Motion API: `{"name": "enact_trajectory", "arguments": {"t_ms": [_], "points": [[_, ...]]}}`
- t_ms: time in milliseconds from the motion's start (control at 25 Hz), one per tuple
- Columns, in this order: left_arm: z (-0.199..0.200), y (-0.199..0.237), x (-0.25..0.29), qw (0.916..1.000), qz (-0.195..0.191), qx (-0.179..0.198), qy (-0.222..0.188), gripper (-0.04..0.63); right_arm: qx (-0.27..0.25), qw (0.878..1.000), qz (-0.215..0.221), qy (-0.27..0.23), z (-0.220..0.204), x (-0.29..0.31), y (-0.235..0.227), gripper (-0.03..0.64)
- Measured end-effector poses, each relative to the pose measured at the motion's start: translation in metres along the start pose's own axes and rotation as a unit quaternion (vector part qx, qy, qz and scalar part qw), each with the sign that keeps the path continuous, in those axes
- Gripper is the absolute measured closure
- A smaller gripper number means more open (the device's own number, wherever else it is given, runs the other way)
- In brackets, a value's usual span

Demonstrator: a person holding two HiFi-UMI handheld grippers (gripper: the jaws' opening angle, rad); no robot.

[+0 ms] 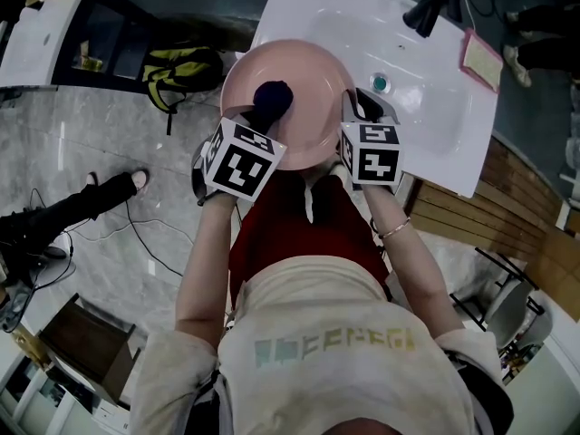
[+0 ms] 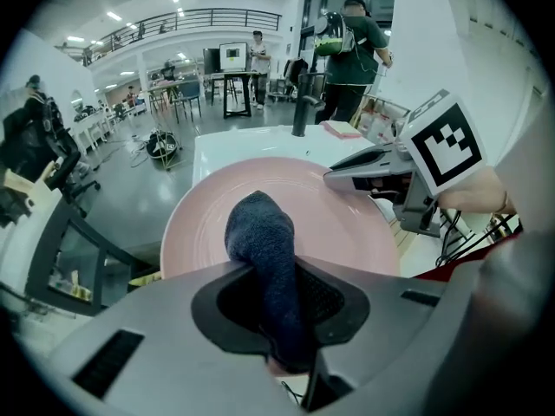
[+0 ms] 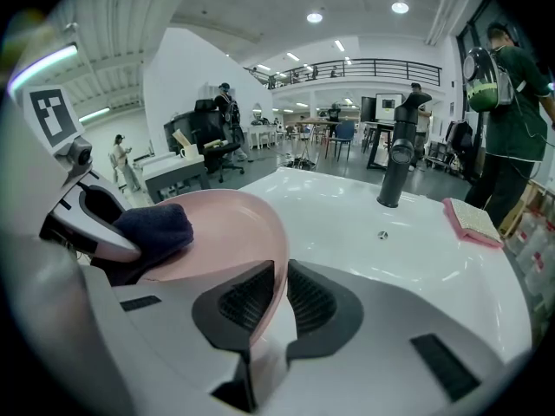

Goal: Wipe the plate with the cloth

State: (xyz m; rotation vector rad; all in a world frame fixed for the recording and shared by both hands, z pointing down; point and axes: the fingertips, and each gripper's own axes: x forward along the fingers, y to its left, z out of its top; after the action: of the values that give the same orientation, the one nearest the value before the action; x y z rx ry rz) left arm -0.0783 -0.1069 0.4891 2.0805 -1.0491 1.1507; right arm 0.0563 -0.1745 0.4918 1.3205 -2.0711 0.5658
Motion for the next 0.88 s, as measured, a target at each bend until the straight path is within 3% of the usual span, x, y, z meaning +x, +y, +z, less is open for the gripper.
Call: {"name": "enact_trajectory", "arguments": {"t_ms": [520, 880], "points": [[0.007, 0.049, -0.002, 0.999, 0.044, 0.003, -0.002, 0.515, 0.005, 1.0, -0.005, -0.003, 0.003, 0.001, 0.001, 0.548], [0.027, 0.07, -0.003, 0.9962, 0.077, 0.007, -0.041, 0.515, 0.016, 1.0, -0.001, -0.014, 0.009, 0.007, -0.001, 0.548]]}}
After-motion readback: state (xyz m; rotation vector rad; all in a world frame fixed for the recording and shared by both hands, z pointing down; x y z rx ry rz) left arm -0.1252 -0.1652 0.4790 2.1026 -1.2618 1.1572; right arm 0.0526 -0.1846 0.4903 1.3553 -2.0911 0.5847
